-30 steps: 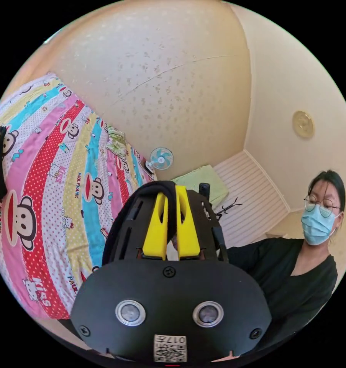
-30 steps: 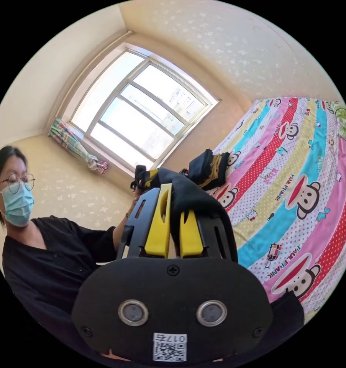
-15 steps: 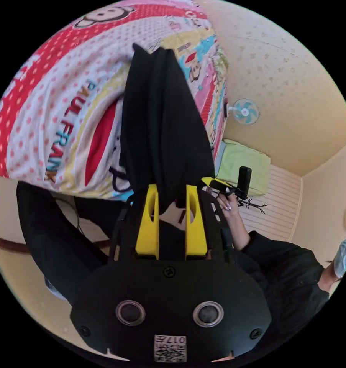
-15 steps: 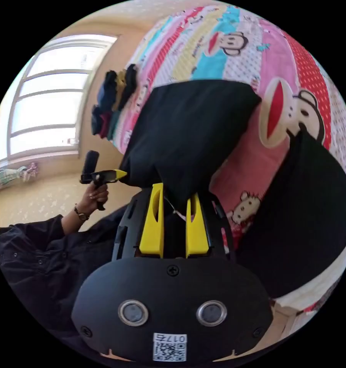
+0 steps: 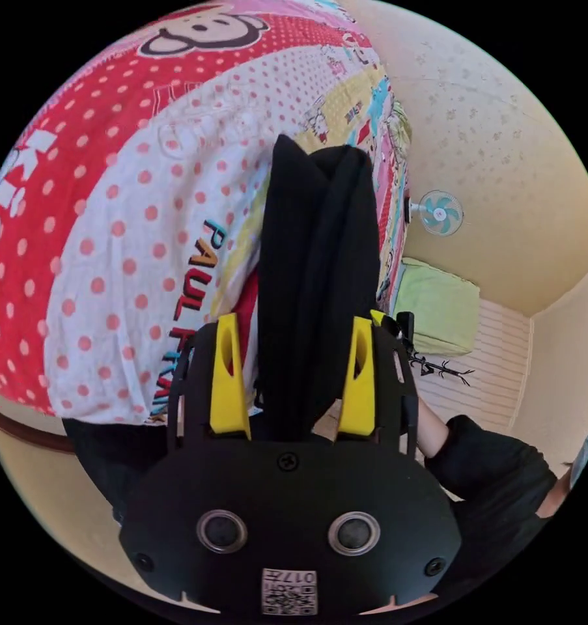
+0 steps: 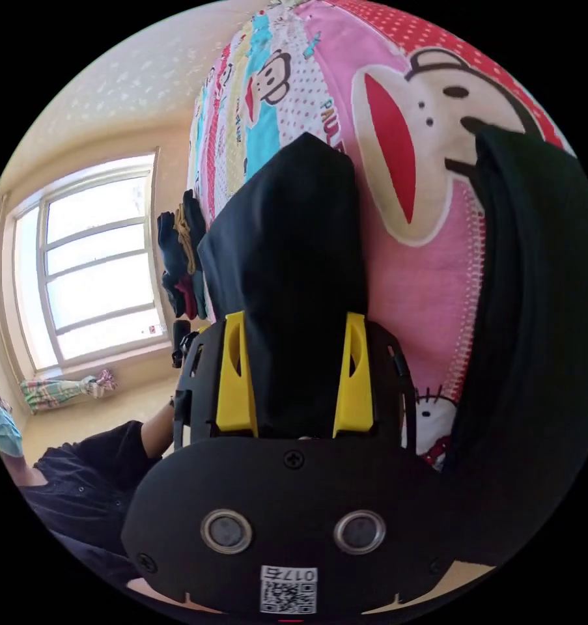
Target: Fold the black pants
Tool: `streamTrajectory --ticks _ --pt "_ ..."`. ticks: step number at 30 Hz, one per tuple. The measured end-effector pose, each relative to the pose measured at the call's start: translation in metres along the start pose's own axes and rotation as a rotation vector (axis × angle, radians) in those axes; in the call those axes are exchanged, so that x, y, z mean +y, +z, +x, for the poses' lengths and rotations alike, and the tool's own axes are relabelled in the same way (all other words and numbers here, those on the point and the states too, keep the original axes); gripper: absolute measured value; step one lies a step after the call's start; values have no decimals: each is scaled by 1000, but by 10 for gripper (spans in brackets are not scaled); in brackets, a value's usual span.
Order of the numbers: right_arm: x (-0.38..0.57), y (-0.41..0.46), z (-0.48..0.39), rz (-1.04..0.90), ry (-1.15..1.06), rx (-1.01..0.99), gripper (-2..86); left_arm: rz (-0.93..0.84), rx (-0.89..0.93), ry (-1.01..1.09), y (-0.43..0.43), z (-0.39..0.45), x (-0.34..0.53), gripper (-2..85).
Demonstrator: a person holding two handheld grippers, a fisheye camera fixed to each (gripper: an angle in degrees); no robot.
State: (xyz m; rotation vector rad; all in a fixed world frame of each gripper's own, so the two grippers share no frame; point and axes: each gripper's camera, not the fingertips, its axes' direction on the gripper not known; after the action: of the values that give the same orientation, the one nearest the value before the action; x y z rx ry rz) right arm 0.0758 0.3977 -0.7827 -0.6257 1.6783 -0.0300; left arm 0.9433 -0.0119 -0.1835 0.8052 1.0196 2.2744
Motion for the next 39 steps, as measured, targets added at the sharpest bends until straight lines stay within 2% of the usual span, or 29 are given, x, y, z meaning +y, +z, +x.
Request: streamTrajectory --ticks 3,6,9,11,15,17,20,23,28,35,39 --pt "19 6 -2 113 -38 59 171 77 -122 40 10 19 18 202" --pt "39 9 -5 131 -6 36 152 -60 -279 216 36 62 47 193" --pt "51 8 -6 90 58 22 126 -87 -356 209 34 78 68 148" --pt "57 3 -6 66 95 -13 111 -81 -281 131 16 67 72 107" --pt "64 -5 -45 -49 11 -24 85 -152 29 72 -37 48 71 74" --pt "68 -8 -70 -91 -56 -52 77 -213 91 134 -59 62 75 72" --pt "71 -13 -112 -146 -149 -155 68 -340 39 288 -101 101 90 74" --pt "66 -13 -159 -178 -230 -261 65 -381 123 347 -153 128 105 75" --pt "34 1 -267 -237 -425 -292 65 -245 155 401 -280 154 115 74" --pt "-41 24 -445 -201 -835 -382 67 231 285 545 -514 189 99 73" --pt "-115 52 -558 -164 -1072 -363 66 473 170 688 -622 214 58 73"
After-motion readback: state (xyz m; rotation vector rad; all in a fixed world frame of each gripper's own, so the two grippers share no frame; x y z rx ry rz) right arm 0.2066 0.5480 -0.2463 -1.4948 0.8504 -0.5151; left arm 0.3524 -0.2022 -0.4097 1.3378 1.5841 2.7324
